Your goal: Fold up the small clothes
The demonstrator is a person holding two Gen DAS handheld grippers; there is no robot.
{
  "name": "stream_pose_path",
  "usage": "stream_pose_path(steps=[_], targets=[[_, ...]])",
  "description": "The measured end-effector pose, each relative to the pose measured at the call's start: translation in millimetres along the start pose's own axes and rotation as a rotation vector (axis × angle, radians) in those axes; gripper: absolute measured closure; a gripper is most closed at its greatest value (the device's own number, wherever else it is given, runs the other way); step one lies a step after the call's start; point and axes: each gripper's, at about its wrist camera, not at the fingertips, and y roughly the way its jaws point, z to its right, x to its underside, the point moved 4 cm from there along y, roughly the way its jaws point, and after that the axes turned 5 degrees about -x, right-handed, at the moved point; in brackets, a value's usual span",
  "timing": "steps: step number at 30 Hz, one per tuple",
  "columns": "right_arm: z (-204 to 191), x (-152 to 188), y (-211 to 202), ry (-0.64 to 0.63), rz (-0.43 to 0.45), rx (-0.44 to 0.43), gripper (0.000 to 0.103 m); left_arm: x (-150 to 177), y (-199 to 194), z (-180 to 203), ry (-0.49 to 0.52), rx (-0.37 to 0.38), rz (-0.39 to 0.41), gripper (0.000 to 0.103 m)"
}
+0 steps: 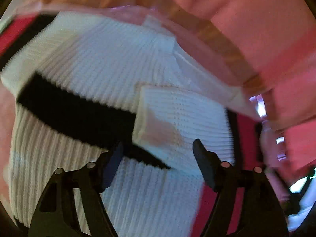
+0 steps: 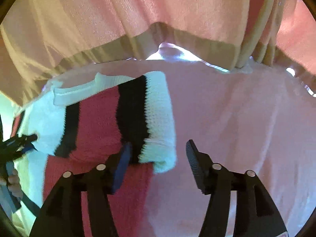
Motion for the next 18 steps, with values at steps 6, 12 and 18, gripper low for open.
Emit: stream_pose_path(steps=[6,12,18], targets=[[0.8,18.8,3.5,-0.147,-0.03,0.054,0.04,-34.4,-21.0,-4.6,-0.026,-0.008,0.097,0.096],[-7.2,26.0,27.5,-0.192,-0.068,0.022,0.045,-50.8,-17.4,-43.7,-0.074,-0.107,0.111,0.096],[-4.3,27.1,39.7,-0.173,-0.098,0.05,0.047,-38.0,-1.6,-55.3,-0.06,-0.138,0.075,0.094]])
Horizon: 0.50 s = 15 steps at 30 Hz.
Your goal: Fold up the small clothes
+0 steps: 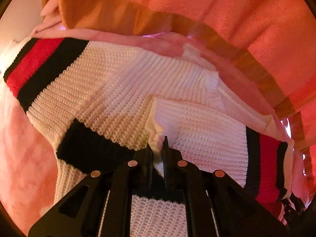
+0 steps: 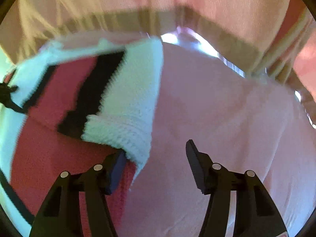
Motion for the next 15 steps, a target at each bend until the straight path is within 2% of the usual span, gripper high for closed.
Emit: stream_pose_path(steps=[2,4,5,6,8,11,15], targets=[[4.5,-0.2,-12.2,0.059,-0.014,-0.023,0.047,-1.7,-6.1,-4.3,-0.04,0.056,0.001,0.092],[-0.5,-3.0,-35.7,0.081,0.022,-0.011,0.043,-11.7,-23.1,-17.0,-0.127,0.145,0.038,0.086],[-5.9,-5.7,-49.8,0.084,0.054,0.016,0.041,-17.5,-33.1,-29.5,-0.167,0.152,0.07,0.074],[-16.1,-8.7,-65.8,0.069,0.096,0.043,0.038,-25.2,-46.2,-50.6,-0.222,0.123,0.118,0.049],[-37.8,-9.9,-85.5,0.032,0.155,0.051,0.026,-36.2,-63.2,-95.1,-0.343,0.071,0.198,0.025],[-81.3,-1.8,-100.7,-0.031,0.204,0.011,0.026,-56.9,-67.4,-177.8,-0.494,-0.022,0.241,0.023],[-133.3,11.5,-93.7,-0.147,0.198,-0.056,0.026,-81.2,-44.4,-290.6,-0.643,-0.217,0.209,0.023]])
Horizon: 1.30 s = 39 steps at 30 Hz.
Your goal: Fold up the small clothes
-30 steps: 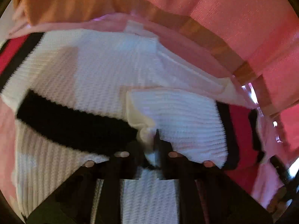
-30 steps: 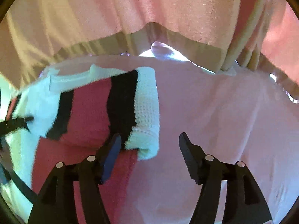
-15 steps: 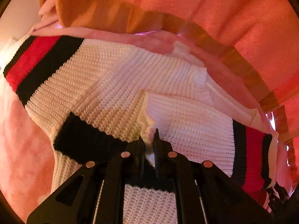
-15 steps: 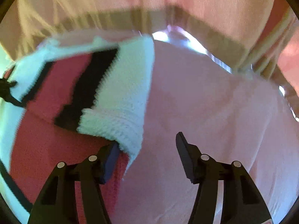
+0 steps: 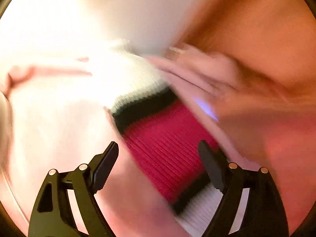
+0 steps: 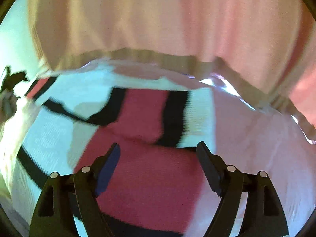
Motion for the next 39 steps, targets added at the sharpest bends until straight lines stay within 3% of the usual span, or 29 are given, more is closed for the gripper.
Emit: stream_pose_path(steps=[3,5,7,8,9,11,14,18,20,22,23,25,26,27,29,31,32,36,39], targets=[[-23.3,4.1,15.6,-0.063,-0.026,-0.015,0.026,-36.1,33.7,-33.8,-0.062,-0.086,-0.007,0.023],[-30.1,6.3,23.1,-0.077,-0.04,-0.019,0.026,-45.4,50.1,-44.0,-0.101,-0.071,-0.028,0.024],[-29.7,9.4,34.4,-0.077,-0.063,-0.011,0.026,-51.8,53.1,-34.9,-0.054,-0.099,0.018,0.044],[-29.2,12.4,37.5,-0.073,-0.074,-0.004,0.026,-51.0,60.7,-21.6,0.004,-0.049,-0.023,0.076],[-27.0,14.7,41.7,-0.065,-0.087,0.008,0.026,-48.0,64.2,-12.7,0.029,-0.023,-0.052,0.095],[-21.9,16.9,43.3,-0.041,-0.099,0.017,0.026,-42.2,53.0,6.8,0.075,-0.033,-0.002,0.095],[-7.6,12.4,40.9,0.03,-0.088,0.003,0.026,-19.6,11.8,53.9,0.18,0.054,0.064,0.096],[20.1,3.2,31.5,0.128,-0.05,-0.011,0.026,55.6,-89.2,135.9,0.392,0.252,0.132,0.096],[33.3,0.3,29.2,0.157,-0.038,0.002,0.026,109.3,-133.7,174.6,0.505,0.36,0.117,0.096],[46.3,-0.4,29.7,0.189,-0.049,0.009,0.026,182.9,-175.9,216.5,0.632,0.466,0.071,0.095],[52.5,0.2,30.0,0.207,-0.053,0.012,0.026,212.4,-191.6,217.4,0.673,0.493,0.044,0.095],[63.9,3.1,33.7,0.235,-0.087,0.019,0.026,291.5,-199.2,241.1,0.757,0.515,-0.068,0.091],[68.1,4.7,36.3,0.241,-0.106,0.026,0.026,309.8,-196.8,242.7,0.778,0.507,-0.103,0.084],[74.1,6.5,37.6,0.254,-0.116,0.04,0.026,341.7,-184.5,241.7,0.822,0.476,-0.174,0.065],[81.4,6.9,38.8,0.265,-0.123,0.043,0.026,383.5,-167.2,230.4,0.875,0.398,-0.254,0.053],[86.1,5.1,36.8,0.281,-0.11,0.03,0.026,389.1,-151.2,217.2,0.868,0.349,-0.282,0.053],[87.3,3.8,36.4,0.285,-0.104,0.012,0.026,375.0,-137.7,211.1,0.848,0.347,-0.286,0.051],[83.7,-1.7,41.6,0.307,-0.096,-0.073,0.025,332.8,-154.8,165.2,0.678,0.348,-0.222,0.026],[64.0,-8.7,47.8,0.324,-0.097,-0.152,0.025,297.0,-154.1,135.8,0.542,0.334,-0.209,0.025]])
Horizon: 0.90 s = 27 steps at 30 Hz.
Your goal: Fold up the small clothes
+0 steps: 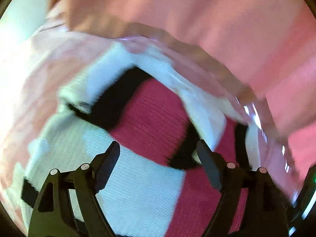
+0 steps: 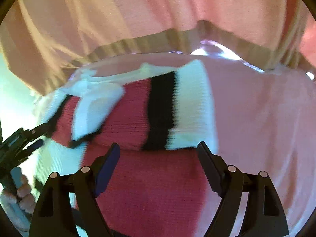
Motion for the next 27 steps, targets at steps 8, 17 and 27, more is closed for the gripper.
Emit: stream_pose_path(steps=[8,17,27], targets=[[-123.5,-17.8,52.2,-0.276,0.049,0.091,0.025,-38.0,40.1,-56.0,-0.176,-0.038,-0.045,0.026],[-132.3,-38.2,119.0,-0.212,-0.033,0.157,0.094,-56.8,73.9,-93.7,-0.26,-0.075,-0.09,0.083],[3.6,21.3,86.6,0.149,-0.058,-0.023,0.084,-51.9,76.8,-89.8,-0.224,-0.129,-0.07,0.085]])
